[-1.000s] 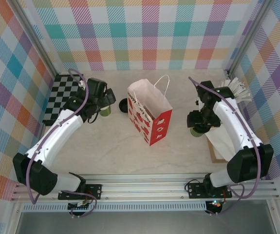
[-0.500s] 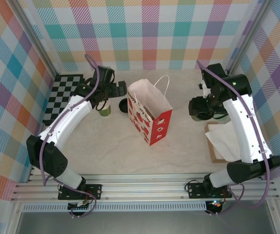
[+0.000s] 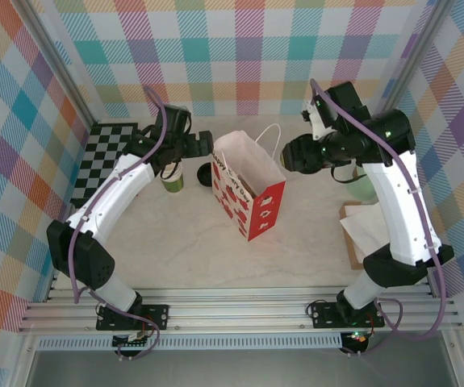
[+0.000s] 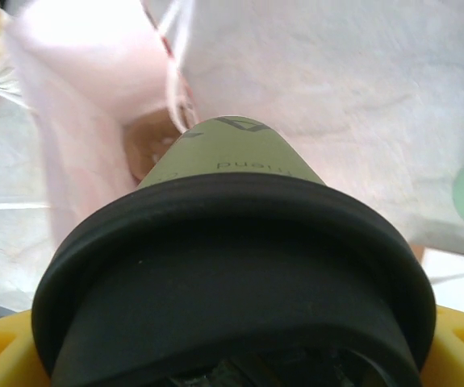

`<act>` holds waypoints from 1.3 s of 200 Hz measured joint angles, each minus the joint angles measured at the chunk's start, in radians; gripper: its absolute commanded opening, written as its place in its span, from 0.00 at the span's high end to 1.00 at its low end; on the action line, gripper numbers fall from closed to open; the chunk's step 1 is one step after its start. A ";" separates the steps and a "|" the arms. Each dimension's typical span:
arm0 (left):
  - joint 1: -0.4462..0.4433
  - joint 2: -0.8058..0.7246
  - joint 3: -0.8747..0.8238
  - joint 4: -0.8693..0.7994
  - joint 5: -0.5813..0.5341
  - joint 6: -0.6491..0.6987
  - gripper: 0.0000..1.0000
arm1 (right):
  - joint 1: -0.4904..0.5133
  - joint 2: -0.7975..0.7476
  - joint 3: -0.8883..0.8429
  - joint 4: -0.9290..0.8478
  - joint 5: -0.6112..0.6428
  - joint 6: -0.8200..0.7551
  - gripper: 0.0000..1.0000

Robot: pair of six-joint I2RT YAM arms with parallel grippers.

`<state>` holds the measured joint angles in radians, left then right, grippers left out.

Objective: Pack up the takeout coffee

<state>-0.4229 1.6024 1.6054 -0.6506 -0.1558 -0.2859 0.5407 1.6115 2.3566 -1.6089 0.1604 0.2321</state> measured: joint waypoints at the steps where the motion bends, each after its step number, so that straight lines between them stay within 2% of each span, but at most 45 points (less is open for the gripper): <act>1: 0.000 0.000 0.000 0.000 0.000 0.000 0.00 | 0.002 0.002 0.006 0.000 0.000 0.000 0.44; 58: 0.000 0.028 0.034 0.000 0.044 0.012 0.00 | 0.097 0.043 0.119 0.000 -0.006 0.022 0.43; 111: 0.000 0.042 0.056 0.005 0.116 0.042 0.01 | 0.147 0.181 0.161 0.000 -0.015 0.014 0.44; 148: 0.000 0.116 0.140 0.007 0.140 0.080 0.03 | 0.172 0.295 0.200 0.000 -0.012 0.013 0.47; 184: 0.000 0.183 0.206 0.005 0.163 0.110 0.13 | 0.182 0.347 0.204 0.000 -0.015 0.010 0.48; 222: 0.000 0.235 0.249 0.003 0.187 0.121 0.33 | 0.182 0.371 0.203 0.000 -0.015 -0.005 0.51; 260: 0.000 0.238 0.249 0.004 0.200 0.134 0.45 | 0.182 0.376 0.187 0.000 -0.014 -0.009 0.52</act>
<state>-0.4229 1.8404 1.8542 -0.6468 0.0441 -0.1524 0.7227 1.9873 2.5439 -1.6089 0.1459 0.2234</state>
